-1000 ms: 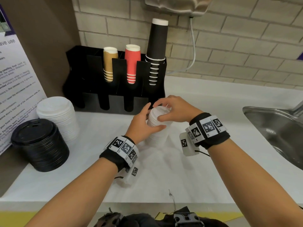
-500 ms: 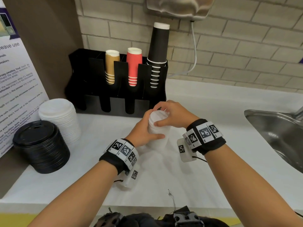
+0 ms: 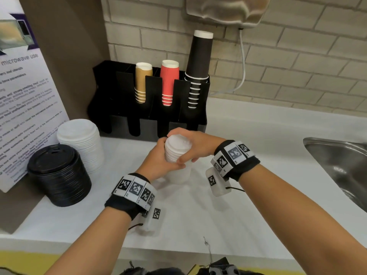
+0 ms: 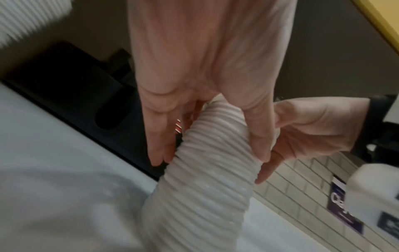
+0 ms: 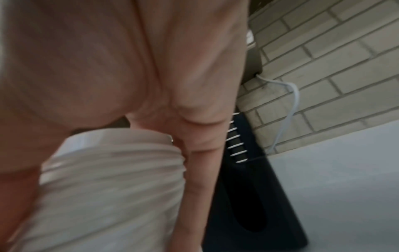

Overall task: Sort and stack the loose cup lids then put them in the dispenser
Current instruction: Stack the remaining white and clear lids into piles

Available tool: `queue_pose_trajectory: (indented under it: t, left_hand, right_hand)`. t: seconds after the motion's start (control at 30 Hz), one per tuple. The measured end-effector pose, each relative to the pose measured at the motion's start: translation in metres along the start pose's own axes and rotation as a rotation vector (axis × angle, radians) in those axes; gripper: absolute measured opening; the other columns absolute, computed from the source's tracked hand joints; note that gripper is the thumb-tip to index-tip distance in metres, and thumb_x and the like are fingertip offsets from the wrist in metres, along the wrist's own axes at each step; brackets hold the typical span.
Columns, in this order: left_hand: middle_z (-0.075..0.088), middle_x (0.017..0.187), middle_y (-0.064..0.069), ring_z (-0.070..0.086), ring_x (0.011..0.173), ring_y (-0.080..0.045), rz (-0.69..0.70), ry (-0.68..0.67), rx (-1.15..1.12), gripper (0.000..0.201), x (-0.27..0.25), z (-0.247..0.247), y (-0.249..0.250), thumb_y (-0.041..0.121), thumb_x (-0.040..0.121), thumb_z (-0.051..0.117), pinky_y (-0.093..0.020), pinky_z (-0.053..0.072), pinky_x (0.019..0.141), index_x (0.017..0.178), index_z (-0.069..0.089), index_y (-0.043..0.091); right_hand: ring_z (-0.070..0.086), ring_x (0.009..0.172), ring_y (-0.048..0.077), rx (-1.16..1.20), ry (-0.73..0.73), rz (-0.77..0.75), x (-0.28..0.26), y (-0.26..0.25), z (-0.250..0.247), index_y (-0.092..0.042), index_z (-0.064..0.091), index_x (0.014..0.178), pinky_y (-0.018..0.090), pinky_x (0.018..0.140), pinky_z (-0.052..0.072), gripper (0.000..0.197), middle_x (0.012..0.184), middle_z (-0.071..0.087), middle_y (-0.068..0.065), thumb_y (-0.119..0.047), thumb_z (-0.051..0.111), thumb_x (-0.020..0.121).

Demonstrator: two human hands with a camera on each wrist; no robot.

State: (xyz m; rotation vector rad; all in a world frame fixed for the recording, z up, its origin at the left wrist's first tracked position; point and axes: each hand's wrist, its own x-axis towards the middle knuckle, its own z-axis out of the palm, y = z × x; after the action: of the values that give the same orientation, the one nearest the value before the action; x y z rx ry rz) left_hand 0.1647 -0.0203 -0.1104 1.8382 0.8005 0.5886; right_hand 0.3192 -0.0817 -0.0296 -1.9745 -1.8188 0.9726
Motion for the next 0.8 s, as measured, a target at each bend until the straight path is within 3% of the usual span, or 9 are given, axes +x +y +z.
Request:
queue_pose_trajectory:
  t: [0.07, 0.17, 0.23, 0.3, 0.47, 0.57, 0.8]
  left_hand:
    - [0.048, 0.114, 0.015, 0.05, 0.107, -0.012, -0.023, 0.007, 0.018, 0.089, -0.003, -0.012, -0.003, 0.022, 0.069, 0.087, -0.019, 0.043, 0.075, 0.137, 0.03, 0.026]
    - [0.045, 0.125, 0.01, 0.05, 0.113, -0.015, -0.06, -0.043, 0.005, 0.098, -0.008, -0.026, -0.009, 0.017, 0.071, 0.086, -0.023, 0.046, 0.08, 0.145, 0.024, 0.027]
    - [0.042, 0.132, 0.006, 0.049, 0.116, -0.016, -0.092, -0.019, 0.001, 0.088, -0.011, -0.035, -0.013, 0.017, 0.076, 0.081, -0.025, 0.045, 0.082, 0.146, 0.028, 0.027]
    - [0.043, 0.134, 0.005, 0.05, 0.112, -0.015, -0.12, 0.054, -0.002, 0.068, -0.015, -0.044, -0.019, 0.019, 0.083, 0.075, -0.025, 0.044, 0.076, 0.14, 0.039, 0.028]
    - [0.048, 0.129, 0.006, 0.057, 0.097, -0.006, -0.141, 0.177, -0.06, 0.043, -0.023, -0.059, -0.026, 0.023, 0.086, 0.07, -0.022, 0.043, 0.07, 0.125, 0.054, 0.032]
    - [0.05, 0.13, 0.004, 0.058, 0.1, -0.012, -0.13, 0.202, -0.061, 0.039, -0.025, -0.063, -0.025, 0.024, 0.087, 0.07, -0.026, 0.045, 0.079, 0.123, 0.056, 0.03]
    - [0.05, 0.129, 0.004, 0.059, 0.104, -0.016, -0.119, 0.211, -0.065, 0.033, -0.028, -0.067, -0.02, 0.022, 0.089, 0.068, -0.032, 0.046, 0.093, 0.119, 0.057, 0.031]
  right_hand:
    - [0.052, 0.109, 0.018, -0.037, -0.031, -0.005, 0.009, -0.011, 0.0, -0.042, 0.04, 0.126, 0.026, 0.065, 0.059, 0.073, 0.124, 0.046, -0.005, -0.017, 0.079, 0.071]
    - [0.053, 0.109, 0.022, -0.207, -0.044, -0.009, 0.019, -0.025, -0.003, -0.034, 0.04, 0.127, 0.032, 0.074, 0.058, 0.072, 0.123, 0.049, 0.0, -0.021, 0.082, 0.069]
    - [0.051, 0.111, 0.023, -0.358, -0.036, -0.024, 0.022, -0.032, -0.006, -0.032, 0.04, 0.128, 0.04, 0.089, 0.053, 0.076, 0.123, 0.048, 0.002, -0.028, 0.084, 0.066]
    - [0.049, 0.111, 0.024, -0.445, -0.068, -0.028, 0.024, -0.038, -0.008, -0.036, 0.036, 0.132, 0.042, 0.093, 0.05, 0.084, 0.122, 0.045, 0.002, -0.03, 0.085, 0.064]
    - [0.047, 0.11, 0.024, -0.617, -0.136, -0.022, 0.023, -0.047, -0.004, -0.046, 0.033, 0.135, 0.041, 0.092, 0.051, 0.089, 0.121, 0.038, 0.001, -0.032, 0.085, 0.064]
    - [0.047, 0.108, 0.024, -0.631, -0.15, -0.026, 0.024, -0.047, -0.002, -0.043, 0.036, 0.132, 0.04, 0.089, 0.051, 0.079, 0.119, 0.039, 0.001, -0.027, 0.081, 0.069]
    - [0.048, 0.101, 0.02, -0.567, -0.128, -0.03, 0.026, -0.042, -0.003, -0.039, 0.041, 0.123, 0.036, 0.083, 0.054, 0.076, 0.113, 0.041, -0.003, -0.03, 0.086, 0.063]
